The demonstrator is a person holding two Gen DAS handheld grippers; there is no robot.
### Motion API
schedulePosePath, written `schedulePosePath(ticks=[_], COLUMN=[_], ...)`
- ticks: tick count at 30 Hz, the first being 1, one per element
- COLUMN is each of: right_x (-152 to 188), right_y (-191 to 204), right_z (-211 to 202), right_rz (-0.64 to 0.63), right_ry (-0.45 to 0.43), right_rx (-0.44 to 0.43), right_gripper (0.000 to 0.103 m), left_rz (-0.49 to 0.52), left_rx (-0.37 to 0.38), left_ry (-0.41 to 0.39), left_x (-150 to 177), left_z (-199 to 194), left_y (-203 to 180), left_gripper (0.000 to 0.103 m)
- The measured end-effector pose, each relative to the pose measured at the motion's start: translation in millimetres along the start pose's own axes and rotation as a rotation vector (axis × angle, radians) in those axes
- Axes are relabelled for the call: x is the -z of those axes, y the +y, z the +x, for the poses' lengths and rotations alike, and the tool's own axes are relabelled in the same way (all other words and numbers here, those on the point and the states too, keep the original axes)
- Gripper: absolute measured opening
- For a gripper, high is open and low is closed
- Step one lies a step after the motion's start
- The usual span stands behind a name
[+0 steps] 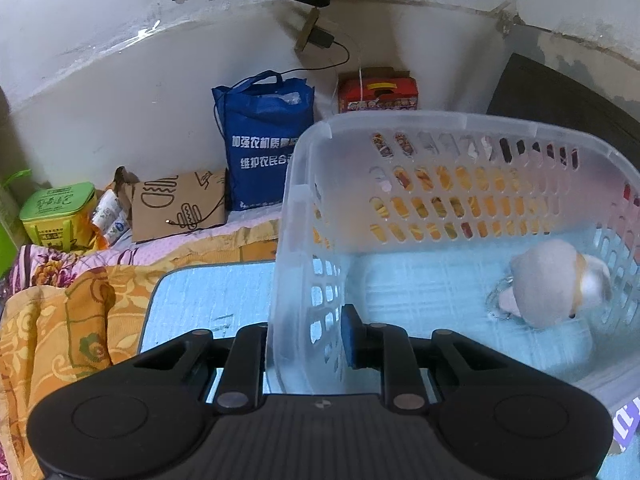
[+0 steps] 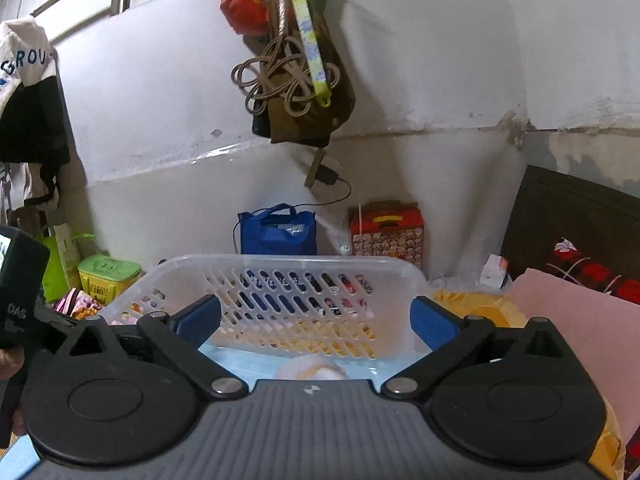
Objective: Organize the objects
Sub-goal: 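Carry the plush ball over the basket and open the right gripper, then grasp the purple Lu box with the right gripper and lift it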
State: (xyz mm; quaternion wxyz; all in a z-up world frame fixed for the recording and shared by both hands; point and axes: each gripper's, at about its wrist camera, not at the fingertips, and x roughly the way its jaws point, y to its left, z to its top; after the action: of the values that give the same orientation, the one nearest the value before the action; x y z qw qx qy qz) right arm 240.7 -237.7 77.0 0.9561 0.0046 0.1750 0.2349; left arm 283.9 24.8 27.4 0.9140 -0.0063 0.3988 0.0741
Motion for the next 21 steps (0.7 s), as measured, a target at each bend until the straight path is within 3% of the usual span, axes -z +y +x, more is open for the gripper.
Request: schedulePosePath(ticks=[8,14,17,21], right_x=[12.2,48.5,66.9,91.0], right_y=[-28.4,-56.5,-59.7,-47.4], right_z=[-41.2,-87.1,-90.9,-68.5], right_rz=[0.054,0.105,0.116,0.024], right_ry=[-0.078,-0.123,-0.077,0.083], right_rx=[0.043,0.070,0.036,-0.028], right_gripper=[0.103,0.103,0.103,0.103], left_rz=[-0.002,0.007,0.007,0.009], left_rx=[0.018,0.021,0.033,0.048], left_ry=[-0.028,-0.042,-0.046,-0.053], left_x=[-2.0,-1.7,-0.7,-0.3], left_z=[2.0,2.5,2.5,2.8], left_y=[1.9,1.5,2.9,3.7], left_gripper=[0.024,0.024,0.024,0.024])
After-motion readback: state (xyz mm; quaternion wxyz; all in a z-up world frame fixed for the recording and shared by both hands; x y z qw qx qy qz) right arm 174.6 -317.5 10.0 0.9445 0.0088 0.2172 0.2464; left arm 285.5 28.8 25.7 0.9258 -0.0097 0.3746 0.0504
